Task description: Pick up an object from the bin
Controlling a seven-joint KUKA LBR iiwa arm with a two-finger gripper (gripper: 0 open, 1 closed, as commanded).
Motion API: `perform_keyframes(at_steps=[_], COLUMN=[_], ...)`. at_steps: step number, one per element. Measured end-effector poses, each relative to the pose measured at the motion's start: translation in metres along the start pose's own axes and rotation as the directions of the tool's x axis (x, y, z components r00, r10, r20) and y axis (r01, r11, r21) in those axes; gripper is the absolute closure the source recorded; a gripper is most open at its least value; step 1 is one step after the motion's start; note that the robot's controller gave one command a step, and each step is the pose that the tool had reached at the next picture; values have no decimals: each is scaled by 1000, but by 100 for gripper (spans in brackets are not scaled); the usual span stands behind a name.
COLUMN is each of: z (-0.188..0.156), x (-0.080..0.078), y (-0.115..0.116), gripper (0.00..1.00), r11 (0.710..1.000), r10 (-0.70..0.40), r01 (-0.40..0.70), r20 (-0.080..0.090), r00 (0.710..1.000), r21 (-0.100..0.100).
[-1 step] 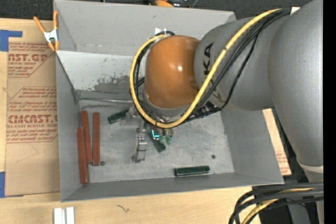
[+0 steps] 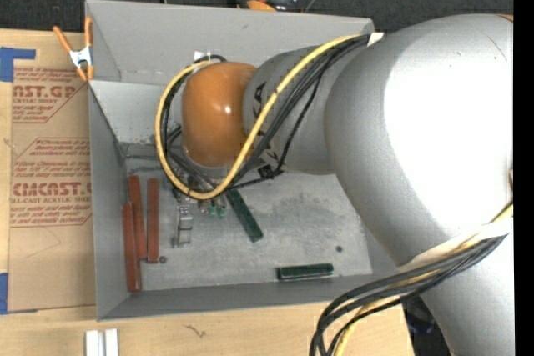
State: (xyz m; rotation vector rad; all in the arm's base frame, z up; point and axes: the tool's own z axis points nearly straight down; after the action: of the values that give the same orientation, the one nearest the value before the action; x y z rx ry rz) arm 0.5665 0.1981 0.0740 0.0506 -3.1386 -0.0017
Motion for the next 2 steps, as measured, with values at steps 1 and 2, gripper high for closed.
perform_keyframes(at_steps=[1,2], z=[-119,7], x=[-7,-13], y=[-67,-59], gripper=[0,0], r11=[1000,993], r10=[8,119], r01=[-8,-119], r20=[13,1], r00=[1000,993], r21=[1,0])
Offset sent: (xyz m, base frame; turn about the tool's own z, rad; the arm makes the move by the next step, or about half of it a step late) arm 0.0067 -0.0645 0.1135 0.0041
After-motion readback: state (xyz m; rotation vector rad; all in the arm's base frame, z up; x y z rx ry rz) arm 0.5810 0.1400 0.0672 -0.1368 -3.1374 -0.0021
